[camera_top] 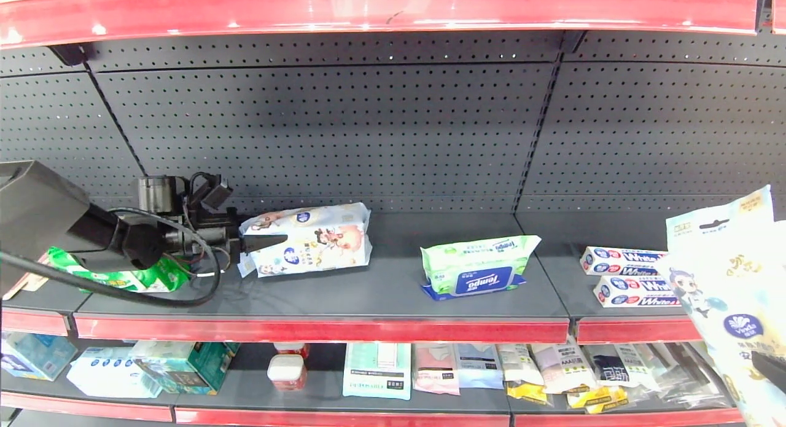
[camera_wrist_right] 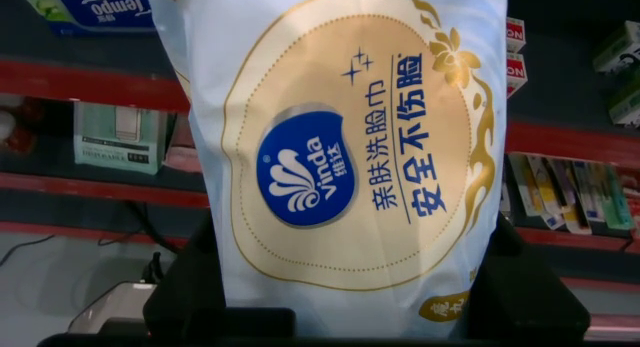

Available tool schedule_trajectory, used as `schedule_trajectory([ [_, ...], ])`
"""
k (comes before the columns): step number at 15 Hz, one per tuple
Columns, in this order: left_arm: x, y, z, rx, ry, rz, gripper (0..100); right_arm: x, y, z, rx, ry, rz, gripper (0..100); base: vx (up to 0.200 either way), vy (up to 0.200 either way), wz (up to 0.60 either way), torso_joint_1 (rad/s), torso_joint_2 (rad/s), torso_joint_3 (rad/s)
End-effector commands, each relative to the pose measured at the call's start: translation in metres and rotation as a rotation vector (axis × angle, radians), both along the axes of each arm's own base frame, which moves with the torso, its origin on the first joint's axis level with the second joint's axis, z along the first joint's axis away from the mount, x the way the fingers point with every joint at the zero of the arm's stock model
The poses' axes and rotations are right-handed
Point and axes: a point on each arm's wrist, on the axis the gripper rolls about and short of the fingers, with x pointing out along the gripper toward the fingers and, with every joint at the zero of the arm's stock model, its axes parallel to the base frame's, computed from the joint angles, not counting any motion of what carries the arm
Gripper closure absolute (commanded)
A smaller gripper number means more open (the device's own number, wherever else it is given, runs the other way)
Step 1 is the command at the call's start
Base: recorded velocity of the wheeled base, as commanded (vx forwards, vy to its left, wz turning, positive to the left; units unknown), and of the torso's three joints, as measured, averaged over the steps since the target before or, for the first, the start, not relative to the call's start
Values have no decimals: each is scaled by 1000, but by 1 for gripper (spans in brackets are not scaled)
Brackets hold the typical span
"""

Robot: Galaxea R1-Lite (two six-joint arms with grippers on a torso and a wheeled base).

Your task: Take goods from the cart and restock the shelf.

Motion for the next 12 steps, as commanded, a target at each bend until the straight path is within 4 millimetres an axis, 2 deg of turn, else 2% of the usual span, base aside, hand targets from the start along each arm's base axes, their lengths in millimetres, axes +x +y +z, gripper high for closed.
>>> schedule_trajectory([
  [1,-9,1,6,-8,-1,-10,100,1,0,0,0,5,0,100,0,0,0,0,0,0],
  [6,-24,10,5,-29,-18,-36,100,1,0,0,2,7,-1,100,0,0,0,0,0,0],
  [12,-45,7,-6,-34,-10,-80,100,0,0,1,1,-4,-2,100,0,0,0,0,0,0],
])
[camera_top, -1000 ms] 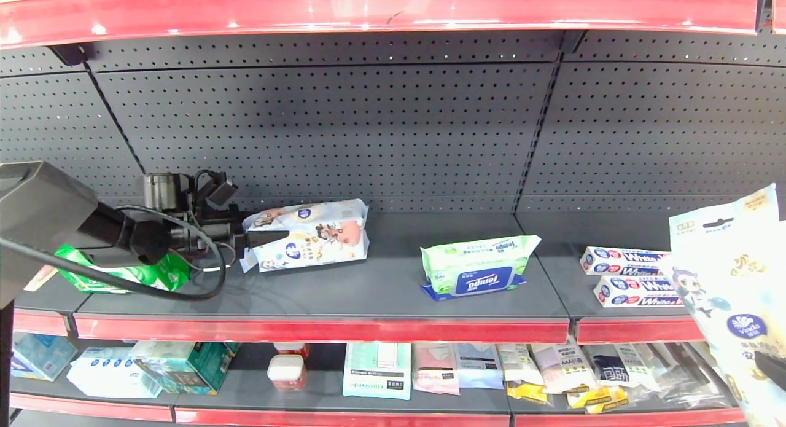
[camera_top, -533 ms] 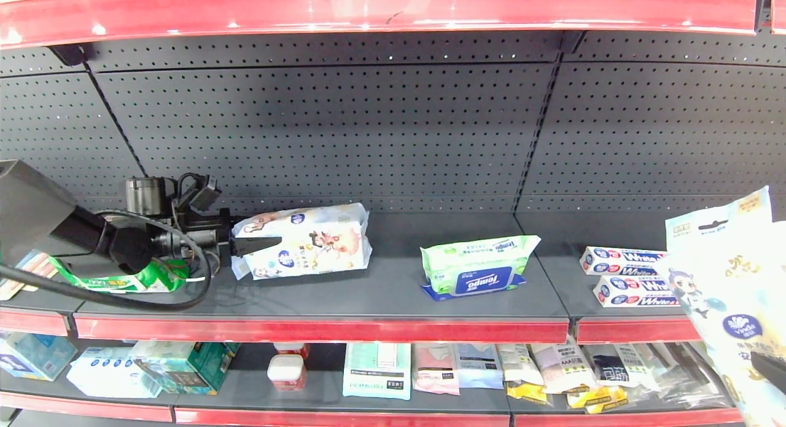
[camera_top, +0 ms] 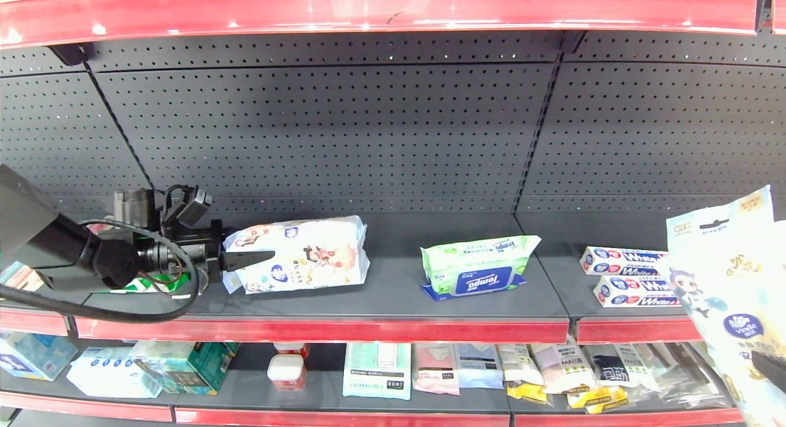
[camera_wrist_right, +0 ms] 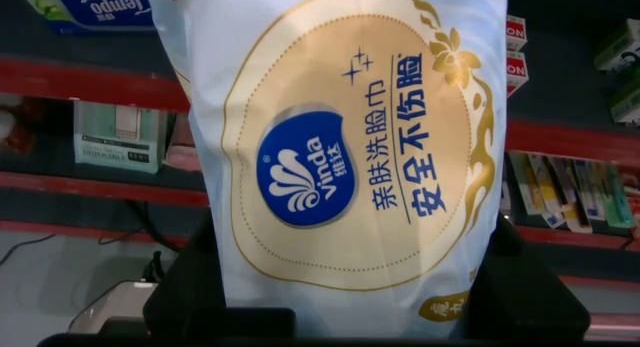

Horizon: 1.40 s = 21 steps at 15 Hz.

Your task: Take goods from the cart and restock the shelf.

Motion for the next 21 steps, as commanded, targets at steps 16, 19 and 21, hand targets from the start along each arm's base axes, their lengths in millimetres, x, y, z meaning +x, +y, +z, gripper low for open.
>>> schedule_trajectory([
  [16,-20,18,-19,14,-47,-5,100,-2,0,2,-3,-16,-1,100,0,0,0,0,0,0],
  [19,-27,17,-25,19,-45,-8,100,-2,0,2,-4,-16,0,100,0,0,0,0,0,0],
  [21,-29,18,-26,25,-54,-8,100,-2,0,2,-7,-18,-7,100,0,0,0,0,0,0],
])
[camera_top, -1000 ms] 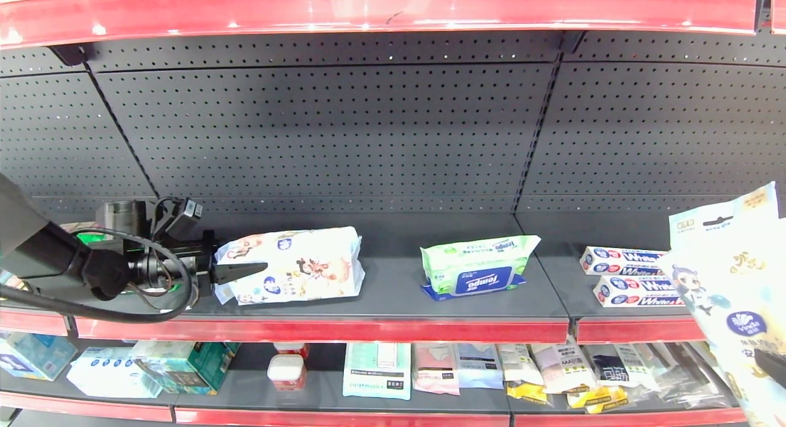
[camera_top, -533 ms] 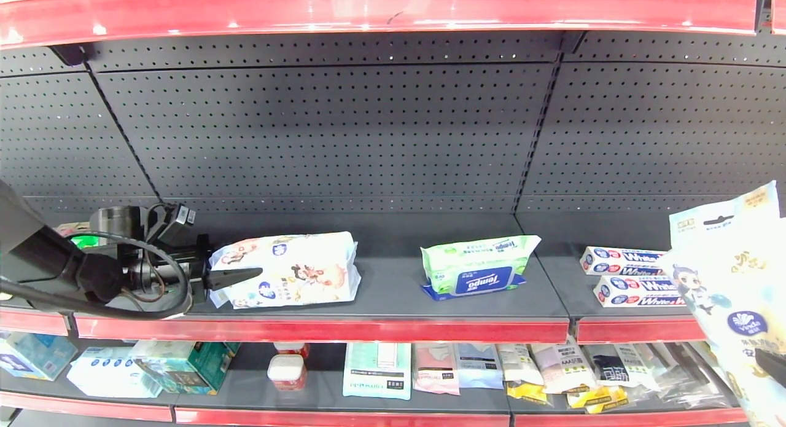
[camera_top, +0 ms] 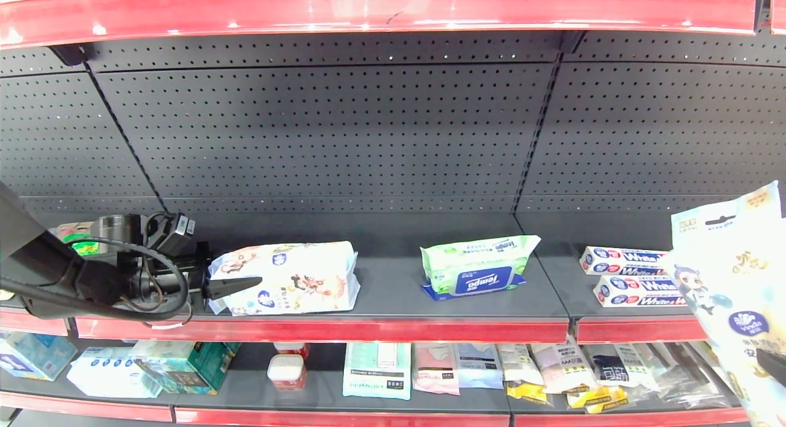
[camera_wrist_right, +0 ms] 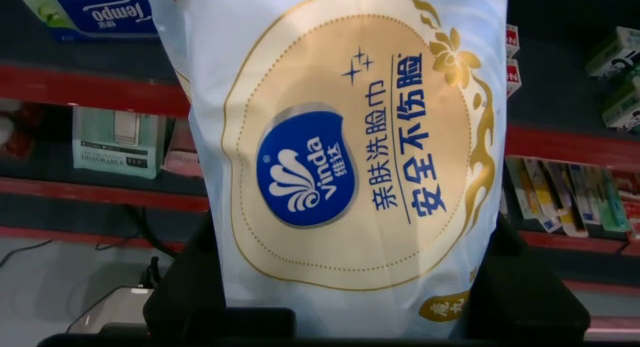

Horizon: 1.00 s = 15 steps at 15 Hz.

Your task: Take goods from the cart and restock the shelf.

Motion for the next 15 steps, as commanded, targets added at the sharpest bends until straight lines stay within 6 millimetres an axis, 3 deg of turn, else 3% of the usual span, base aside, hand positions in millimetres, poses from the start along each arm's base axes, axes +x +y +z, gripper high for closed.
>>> schedule_trajectory([
  [1,-1,1,-2,-2,6,1,100,0,0,0,-4,-1,-7,100,0,0,0,0,0,0],
  [15,-10,0,-7,3,-29,-24,100,0,0,-2,-21,9,-3,100,0,0,0,0,0,0],
])
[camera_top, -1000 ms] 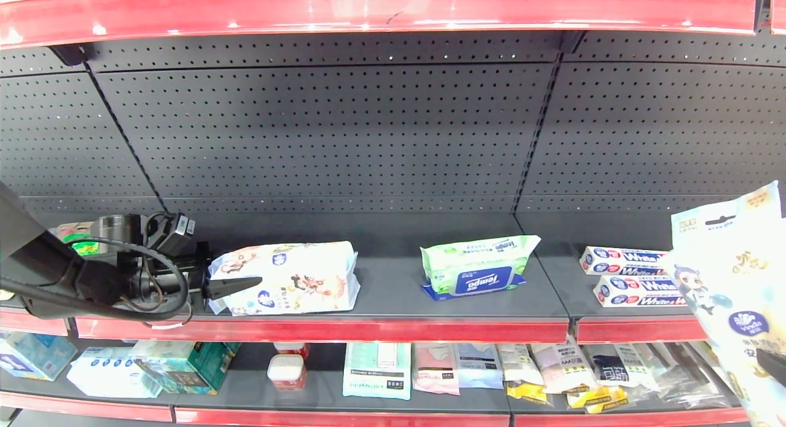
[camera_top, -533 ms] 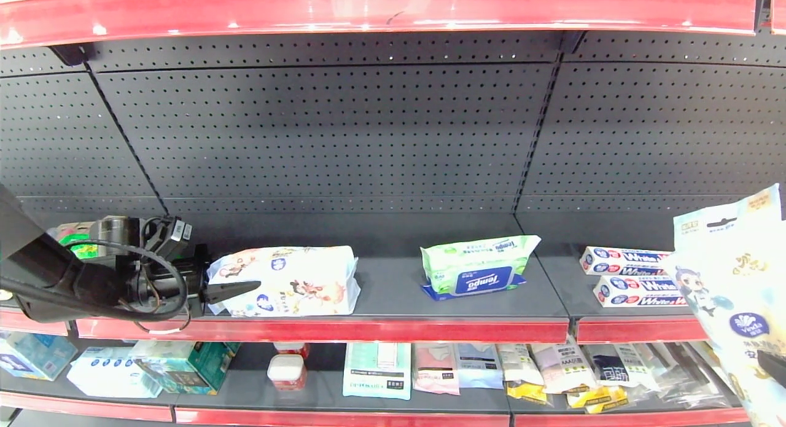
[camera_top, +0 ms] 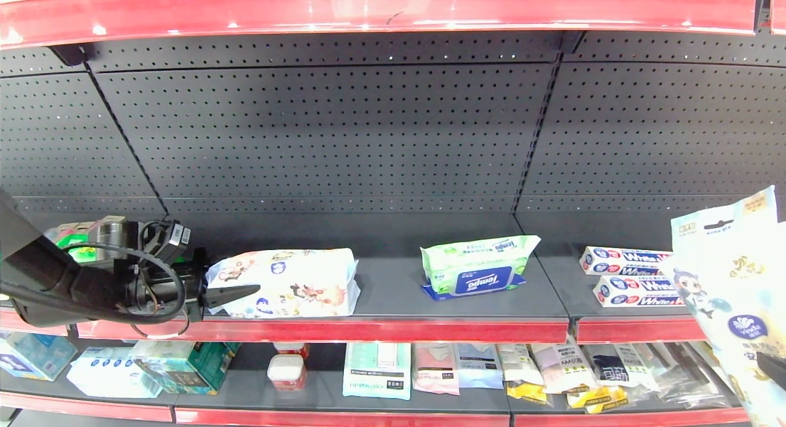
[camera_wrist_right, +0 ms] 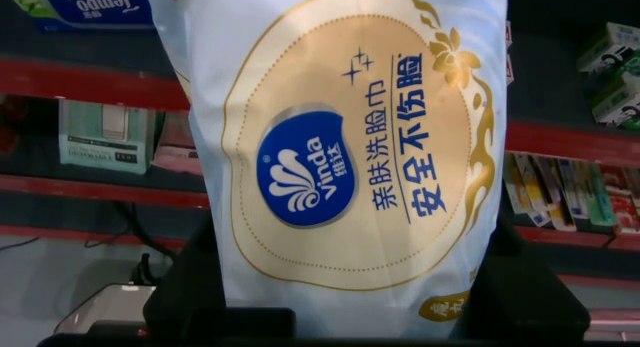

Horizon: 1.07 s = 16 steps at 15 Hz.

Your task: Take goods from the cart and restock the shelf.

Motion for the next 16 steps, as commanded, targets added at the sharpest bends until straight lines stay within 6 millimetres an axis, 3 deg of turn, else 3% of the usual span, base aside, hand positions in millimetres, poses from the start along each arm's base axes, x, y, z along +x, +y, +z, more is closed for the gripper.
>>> schedule_trajectory([
  [1,0,0,-2,-1,6,1,100,0,0,0,0,-1,0,100,0,0,0,0,0,0],
  [12,6,3,-12,-3,13,2,100,0,0,1,0,-3,-1,100,0,0,0,0,0,0],
  [16,19,6,-12,-1,-10,1,100,1,0,2,-2,-4,-5,100,0,0,0,0,0,0],
])
